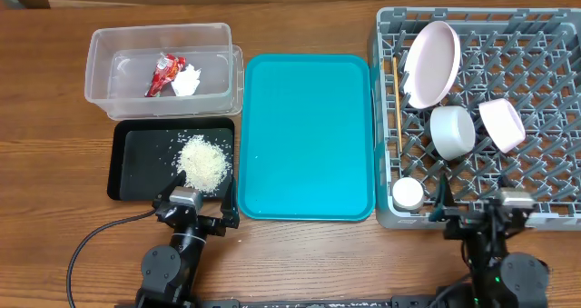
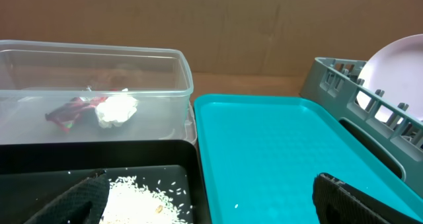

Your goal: Sort waste into correct bins and load items into the dishwasher

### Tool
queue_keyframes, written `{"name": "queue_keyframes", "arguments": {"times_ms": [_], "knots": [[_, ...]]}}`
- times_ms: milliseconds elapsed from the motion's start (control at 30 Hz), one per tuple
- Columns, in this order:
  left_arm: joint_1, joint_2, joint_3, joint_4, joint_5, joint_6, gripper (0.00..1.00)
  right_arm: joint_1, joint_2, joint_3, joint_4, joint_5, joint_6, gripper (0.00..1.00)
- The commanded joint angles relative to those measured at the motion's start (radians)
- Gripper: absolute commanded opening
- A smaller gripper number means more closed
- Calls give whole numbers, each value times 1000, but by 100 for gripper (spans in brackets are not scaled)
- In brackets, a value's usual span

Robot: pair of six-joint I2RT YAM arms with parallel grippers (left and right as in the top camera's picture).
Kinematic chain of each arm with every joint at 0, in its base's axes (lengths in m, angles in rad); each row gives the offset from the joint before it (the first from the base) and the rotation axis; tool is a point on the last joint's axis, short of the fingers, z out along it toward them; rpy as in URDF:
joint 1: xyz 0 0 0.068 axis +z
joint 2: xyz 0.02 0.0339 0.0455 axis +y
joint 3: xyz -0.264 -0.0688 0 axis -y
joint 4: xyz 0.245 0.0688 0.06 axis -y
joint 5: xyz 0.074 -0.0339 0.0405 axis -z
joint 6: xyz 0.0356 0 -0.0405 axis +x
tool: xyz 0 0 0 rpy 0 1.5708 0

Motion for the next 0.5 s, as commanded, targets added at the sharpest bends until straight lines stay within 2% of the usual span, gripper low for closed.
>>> {"name": "queue_keyframes", "arguments": {"times_ms": [0,133,367,467], "knots": [[5,-5,-3,1,11,-6,100,-5,-14,-93,89,-19,29,100],[5,-5,-3,1,11,-6,100,-5,-14,-188,219,-21,84,100],[5,-5,-3,1,11,-6,100,-5,-14,-361,489,-21,89,100],[5,-5,-3,1,11,-6,100,-5,-14,-379,496,-16,82,100]]}}
